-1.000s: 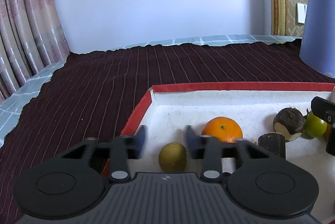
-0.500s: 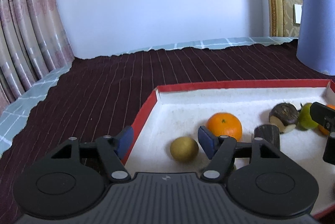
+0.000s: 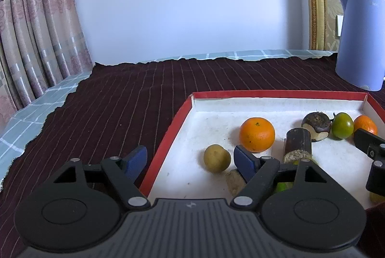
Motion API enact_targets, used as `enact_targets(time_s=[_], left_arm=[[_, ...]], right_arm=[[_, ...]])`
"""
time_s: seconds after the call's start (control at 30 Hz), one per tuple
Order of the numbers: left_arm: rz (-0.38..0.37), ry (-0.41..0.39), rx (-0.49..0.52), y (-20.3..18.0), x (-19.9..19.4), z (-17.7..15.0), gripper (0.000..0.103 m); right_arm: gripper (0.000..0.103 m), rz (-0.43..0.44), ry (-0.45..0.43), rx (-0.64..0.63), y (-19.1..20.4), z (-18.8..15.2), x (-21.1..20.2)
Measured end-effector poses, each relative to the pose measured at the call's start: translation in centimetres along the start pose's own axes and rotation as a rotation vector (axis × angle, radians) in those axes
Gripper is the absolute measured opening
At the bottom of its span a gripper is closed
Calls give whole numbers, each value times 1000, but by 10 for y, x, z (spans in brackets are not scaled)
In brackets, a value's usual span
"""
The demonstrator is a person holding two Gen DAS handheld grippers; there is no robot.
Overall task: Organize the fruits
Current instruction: 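Withdraw both open tools back from the tray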
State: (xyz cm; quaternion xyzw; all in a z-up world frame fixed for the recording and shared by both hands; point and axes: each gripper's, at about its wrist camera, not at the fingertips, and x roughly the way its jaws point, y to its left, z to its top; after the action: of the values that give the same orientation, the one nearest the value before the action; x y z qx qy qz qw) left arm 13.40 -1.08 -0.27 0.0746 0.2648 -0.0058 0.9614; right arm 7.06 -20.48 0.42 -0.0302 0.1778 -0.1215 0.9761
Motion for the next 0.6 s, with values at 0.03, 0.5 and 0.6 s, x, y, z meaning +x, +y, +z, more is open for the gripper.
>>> enact_targets(time_s=[0.03,0.5,0.6], left_arm=[[2,-1,-2,1,-1,-1,79],[-22,-2,-57,23,-27,-17,82],[-25,0,-60,26,-31,-22,83]], right_arm=[[103,-2,0,-2,0,0,0],[103,4,10,10,-2,-12,-16],[103,4,2,20,-3,-13,-22]])
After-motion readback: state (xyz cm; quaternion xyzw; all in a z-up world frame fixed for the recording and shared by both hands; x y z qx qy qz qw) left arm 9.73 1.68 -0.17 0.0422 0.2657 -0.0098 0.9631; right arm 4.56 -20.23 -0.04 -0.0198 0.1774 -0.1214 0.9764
